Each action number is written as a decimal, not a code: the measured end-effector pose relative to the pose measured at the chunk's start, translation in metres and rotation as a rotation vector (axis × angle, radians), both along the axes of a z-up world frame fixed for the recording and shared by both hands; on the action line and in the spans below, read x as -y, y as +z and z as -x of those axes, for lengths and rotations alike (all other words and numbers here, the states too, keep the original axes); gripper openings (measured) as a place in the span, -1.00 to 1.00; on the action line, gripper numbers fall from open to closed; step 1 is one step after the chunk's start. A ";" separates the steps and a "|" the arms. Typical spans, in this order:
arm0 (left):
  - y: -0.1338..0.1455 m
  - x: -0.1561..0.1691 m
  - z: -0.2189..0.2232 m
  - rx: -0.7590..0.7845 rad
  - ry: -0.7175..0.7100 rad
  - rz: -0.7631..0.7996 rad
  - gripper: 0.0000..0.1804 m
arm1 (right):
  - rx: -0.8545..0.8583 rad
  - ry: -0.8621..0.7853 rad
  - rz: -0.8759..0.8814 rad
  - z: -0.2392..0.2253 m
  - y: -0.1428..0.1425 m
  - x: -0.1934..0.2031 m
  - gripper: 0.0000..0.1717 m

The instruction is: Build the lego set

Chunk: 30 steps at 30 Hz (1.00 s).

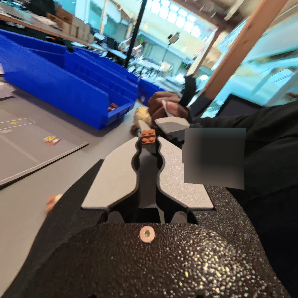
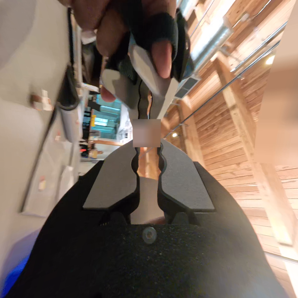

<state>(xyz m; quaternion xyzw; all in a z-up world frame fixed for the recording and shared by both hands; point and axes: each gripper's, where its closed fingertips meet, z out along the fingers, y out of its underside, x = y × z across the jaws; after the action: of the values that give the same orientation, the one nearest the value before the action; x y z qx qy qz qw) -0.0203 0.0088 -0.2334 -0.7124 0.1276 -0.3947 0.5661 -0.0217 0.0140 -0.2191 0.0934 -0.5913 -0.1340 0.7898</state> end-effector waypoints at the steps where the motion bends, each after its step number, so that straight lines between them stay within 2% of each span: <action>1: -0.012 0.002 0.010 -0.087 0.047 0.022 -0.83 | 0.039 -0.019 0.040 0.003 -0.010 0.000 -0.77; 5: -0.073 0.012 0.057 -0.532 0.168 0.188 -0.82 | 0.170 -0.070 0.256 0.009 -0.038 -0.004 -0.79; 8: -0.096 0.018 0.068 -0.685 0.161 0.249 -0.82 | 0.234 -0.090 0.343 0.012 -0.051 -0.008 -0.81; 11: -0.103 0.014 0.061 -0.719 0.154 0.257 -0.82 | 0.253 -0.097 0.367 0.012 -0.059 -0.014 -0.84; 16: -0.122 0.006 0.062 -0.858 0.177 0.312 -0.82 | 0.296 -0.117 0.424 0.010 -0.070 -0.023 -0.85; 26: -0.122 0.015 0.056 -0.799 0.123 0.348 -0.76 | 0.334 -0.127 0.497 0.009 -0.078 -0.030 -0.84; 30: -0.111 0.016 0.055 -0.774 0.110 0.290 -0.75 | 0.344 -0.130 0.516 0.010 -0.081 -0.031 -0.85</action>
<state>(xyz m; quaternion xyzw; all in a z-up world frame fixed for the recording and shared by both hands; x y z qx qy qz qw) -0.0749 -0.0071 -0.3439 -0.8863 0.2358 -0.0807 0.3903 -0.0316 0.0451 -0.3001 -0.1268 -0.7355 -0.0120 0.6654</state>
